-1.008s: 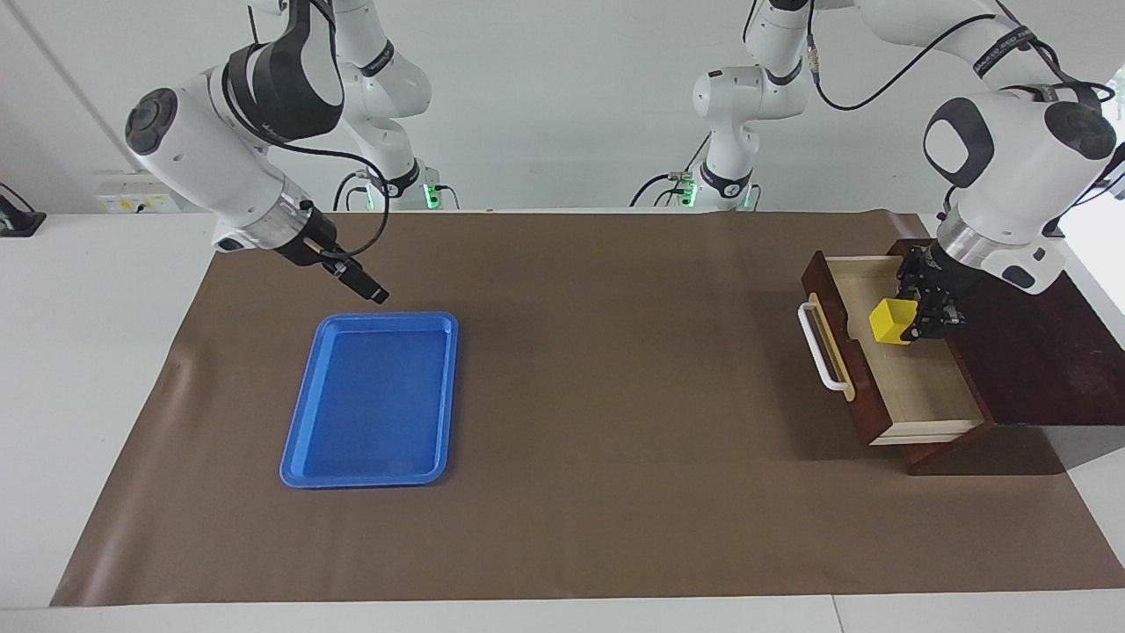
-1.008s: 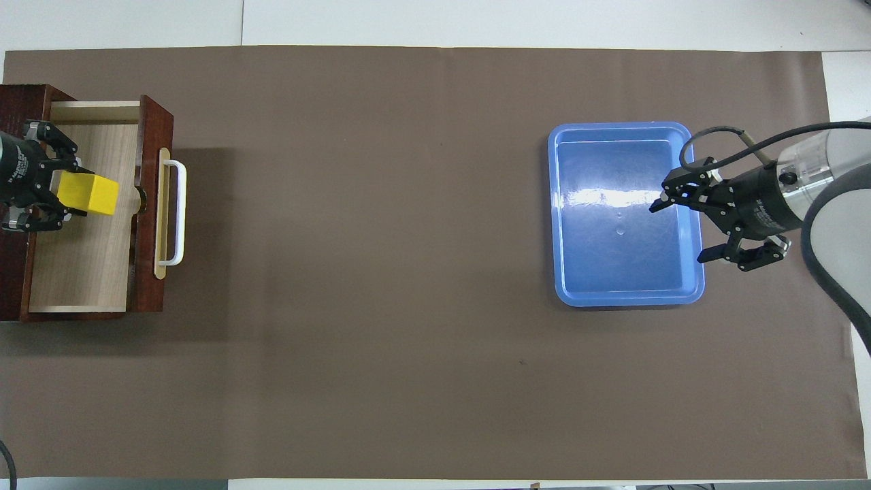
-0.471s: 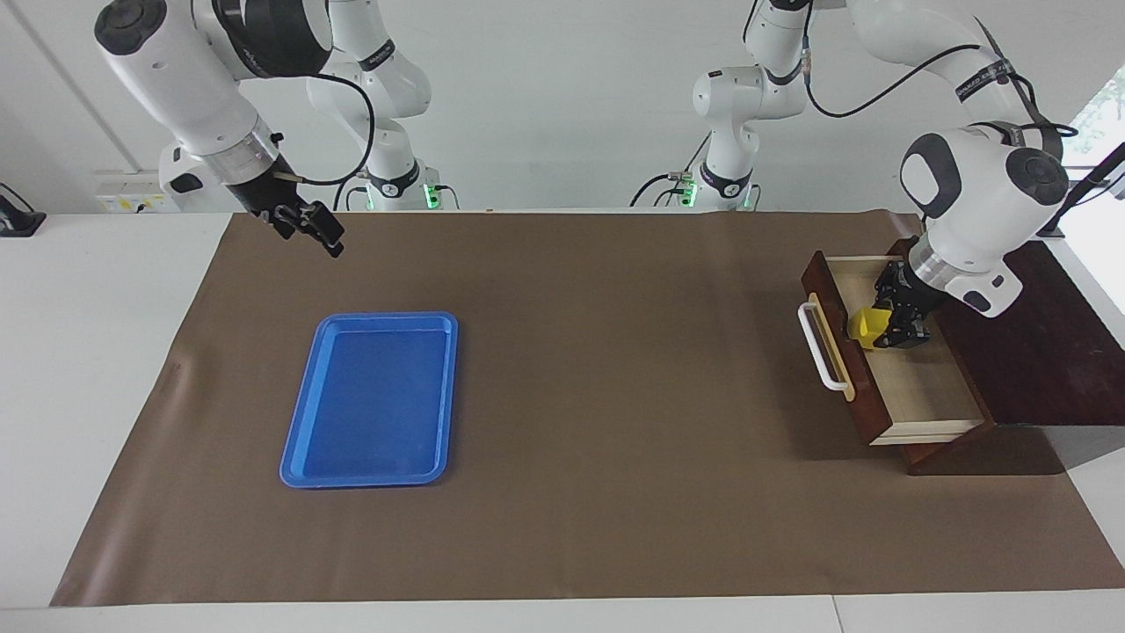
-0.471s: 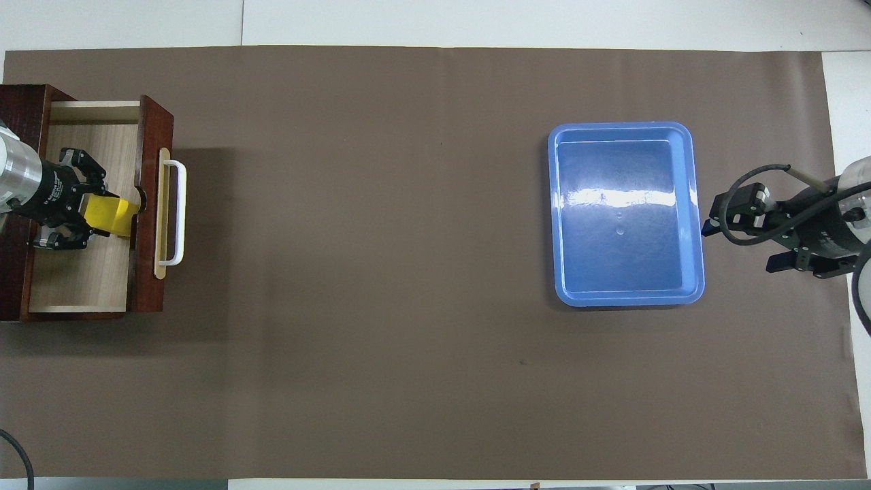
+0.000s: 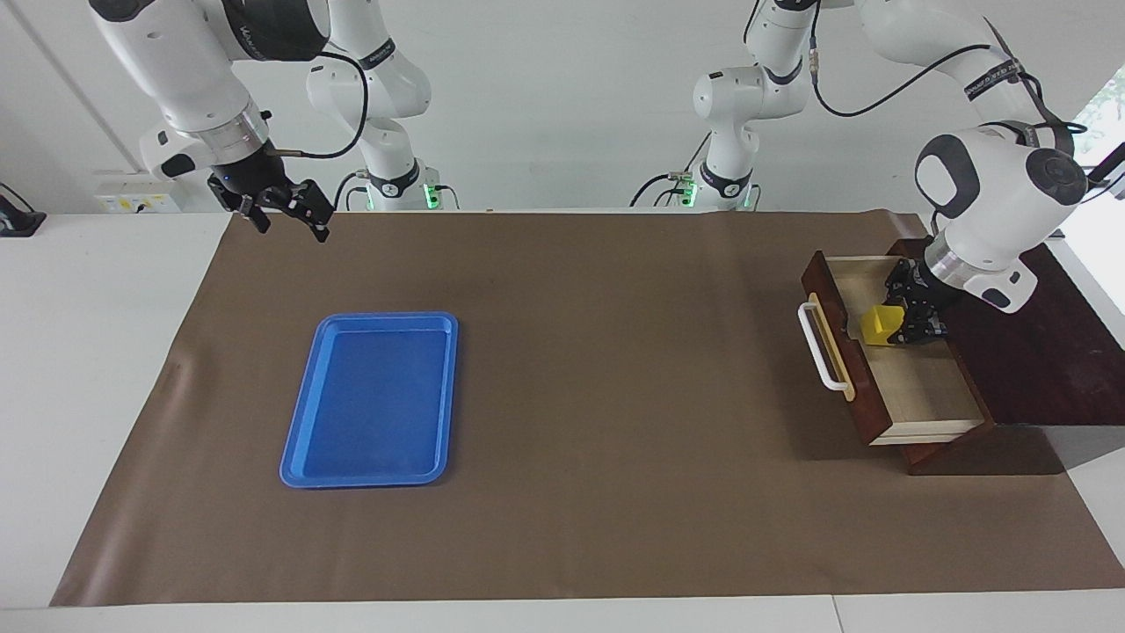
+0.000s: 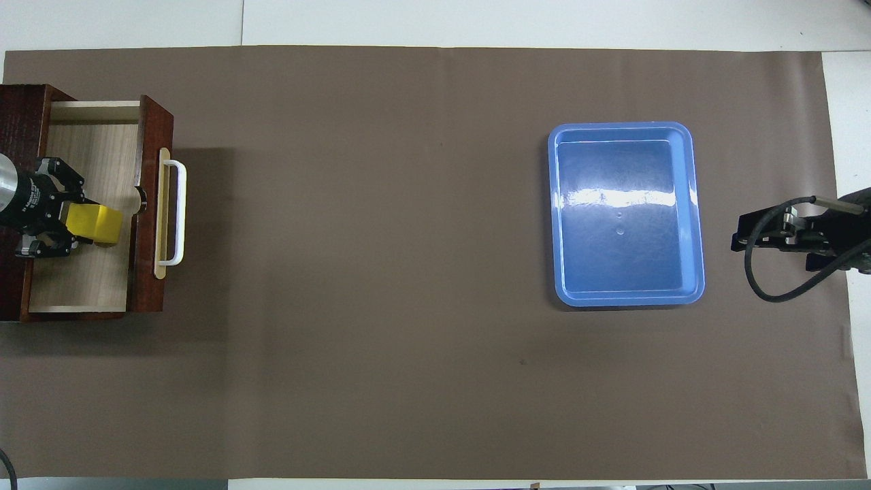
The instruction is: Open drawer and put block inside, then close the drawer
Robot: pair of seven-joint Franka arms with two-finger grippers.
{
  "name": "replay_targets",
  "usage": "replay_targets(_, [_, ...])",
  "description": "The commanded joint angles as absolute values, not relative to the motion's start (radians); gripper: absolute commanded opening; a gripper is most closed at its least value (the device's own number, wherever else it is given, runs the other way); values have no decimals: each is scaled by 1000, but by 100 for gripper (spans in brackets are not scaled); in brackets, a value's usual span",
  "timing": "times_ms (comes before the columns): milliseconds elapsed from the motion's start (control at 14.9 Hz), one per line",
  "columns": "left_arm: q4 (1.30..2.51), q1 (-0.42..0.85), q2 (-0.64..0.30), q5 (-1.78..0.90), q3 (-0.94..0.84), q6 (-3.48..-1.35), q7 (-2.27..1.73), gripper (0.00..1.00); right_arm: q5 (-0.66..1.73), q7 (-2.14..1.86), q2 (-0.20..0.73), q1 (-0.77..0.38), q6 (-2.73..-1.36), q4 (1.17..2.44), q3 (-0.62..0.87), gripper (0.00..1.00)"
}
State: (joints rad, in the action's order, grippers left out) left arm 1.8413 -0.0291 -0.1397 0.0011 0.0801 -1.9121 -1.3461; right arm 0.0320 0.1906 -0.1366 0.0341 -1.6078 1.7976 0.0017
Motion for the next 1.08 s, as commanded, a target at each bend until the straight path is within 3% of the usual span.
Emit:
replay_targets(0, [1888,-20,-101,6,78,-1940,-1402,0,6,153,-114,54,-1597,1755,14,100])
replay_targets(605, [1939,-6,-83,6,80,-1979,-1422,0,-32,118,-37,57,-1557,1652,15,100])
replay_targets(672, [1939,-8,-83,6,80,-1979,-1419,11,-32,115,-37,57,-1555,1652,15,100])
replay_targets(739, [1939,-8,-83,6,80,-1979,-1419,43,-34,95,-37,57,-1554,1652,15,100])
replay_targets(807, [1939,-8,-83,6,80,-1977,-1416,88,-34,74,-37,57,-1551,1654,15,100])
replay_targets(874, [1931,-8,-84,6,80,-1974,-1416,100,-34,61,-37,58,-1543,1652,15,100])
replay_targets(1008, [1916,-6,-86,9,80,-1962,-1416,100,-29,-3,-41,57,-1528,1657,15,100])
